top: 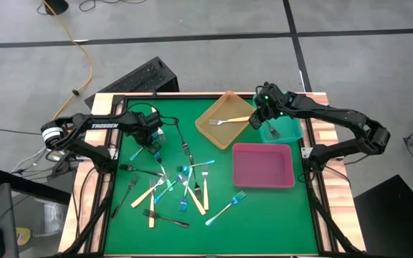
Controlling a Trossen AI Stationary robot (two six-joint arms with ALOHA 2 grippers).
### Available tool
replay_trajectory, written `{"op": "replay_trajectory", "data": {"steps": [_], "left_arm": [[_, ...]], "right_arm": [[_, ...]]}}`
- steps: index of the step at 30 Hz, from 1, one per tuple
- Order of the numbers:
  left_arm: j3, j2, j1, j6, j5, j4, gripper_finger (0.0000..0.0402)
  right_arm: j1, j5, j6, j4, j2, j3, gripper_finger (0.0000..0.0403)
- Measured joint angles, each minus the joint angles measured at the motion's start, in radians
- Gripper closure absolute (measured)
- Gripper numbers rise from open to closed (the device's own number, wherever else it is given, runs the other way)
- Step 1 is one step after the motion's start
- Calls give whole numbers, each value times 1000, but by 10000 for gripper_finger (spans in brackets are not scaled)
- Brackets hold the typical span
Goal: Sort silverware by color (type)
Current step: Put the blue fork into the pink bin
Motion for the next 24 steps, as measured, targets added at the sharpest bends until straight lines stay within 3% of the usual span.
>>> {"op": "replay_trajectory", "data": {"steps": [7,15,24], "left_arm": [[70,-35,-19,0,-41,26,401],[111,-167,-22,7,1,48,401],[110,-376,-65,-5,9,360,401]], "right_arm": [[1,-2,0,14,0,0,259],[5,-4,0,35,0,0,259],[100,-5,0,292,0,0,259]]}}
